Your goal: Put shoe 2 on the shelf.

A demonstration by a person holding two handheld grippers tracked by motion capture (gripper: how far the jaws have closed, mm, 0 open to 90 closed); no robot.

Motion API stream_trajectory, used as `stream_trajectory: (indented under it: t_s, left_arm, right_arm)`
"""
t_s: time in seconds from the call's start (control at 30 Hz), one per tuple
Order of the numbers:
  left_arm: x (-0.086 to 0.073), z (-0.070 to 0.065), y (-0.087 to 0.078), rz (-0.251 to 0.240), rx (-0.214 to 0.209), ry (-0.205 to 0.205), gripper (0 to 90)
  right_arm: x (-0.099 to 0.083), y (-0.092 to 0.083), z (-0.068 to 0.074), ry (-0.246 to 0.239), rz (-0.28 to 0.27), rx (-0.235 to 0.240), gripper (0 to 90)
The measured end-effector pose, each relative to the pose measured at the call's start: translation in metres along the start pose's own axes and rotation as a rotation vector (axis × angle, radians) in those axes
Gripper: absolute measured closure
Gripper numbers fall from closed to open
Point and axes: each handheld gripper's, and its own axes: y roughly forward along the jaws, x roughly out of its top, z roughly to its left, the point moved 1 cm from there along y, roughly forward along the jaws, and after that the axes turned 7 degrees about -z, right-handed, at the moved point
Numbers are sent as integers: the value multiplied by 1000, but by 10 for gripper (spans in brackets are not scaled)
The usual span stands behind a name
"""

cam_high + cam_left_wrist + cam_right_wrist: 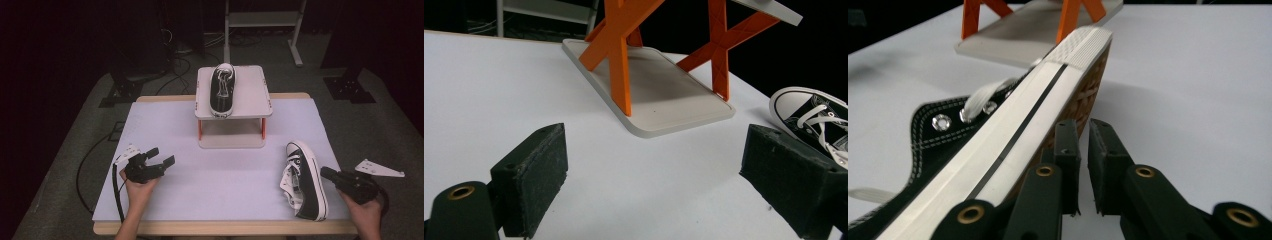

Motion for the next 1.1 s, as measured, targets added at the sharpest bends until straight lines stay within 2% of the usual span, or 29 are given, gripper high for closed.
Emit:
stream_trajectory:
  t_s: [0.07,0.13,0.33,0.4,0.47,0.5,0.57,0.6,0.63,0.7,0.77,1.0,1.1]
  left_arm:
    - [0,0,0,1,-2,5,108]
    - [0,0,1,2,-4,2,108]
    - [0,0,0,-2,-5,0,109]
    - [0,1,-1,-3,-6,-1,109]
    - [0,1,-2,-5,-7,-7,109]
    - [0,2,-2,-8,-10,-9,109]
    - [0,2,-2,-14,-16,-15,109]
    - [0,3,-2,-15,-17,-18,109]
    - [0,3,-3,-16,-16,-18,110]
    - [1,3,-4,-23,-18,-24,110]
    - [1,4,-4,-23,-18,-26,111]
    - [0,1,-3,-25,-24,-21,113]
    - [0,1,-2,-23,-26,-22,115]
  right_arm:
    - [4,-4,8,-20,-27,3,792]
    - [9,-3,18,-52,-31,20,778]
    - [24,14,55,-178,-32,105,763]
    - [28,22,65,-227,-11,121,764]
    - [29,29,73,-245,7,140,768]
    - [29,32,74,-261,24,132,770]
    - [27,37,72,-262,51,113,789]
    - [25,39,69,-248,60,107,821]
    - [24,38,66,-225,42,113,840]
    - [24,33,61,-214,34,86,861]
    - [24,27,55,-208,24,49,852]
    - [16,7,29,-119,-22,1,823]
    - [13,1,19,-92,-14,-26,808]
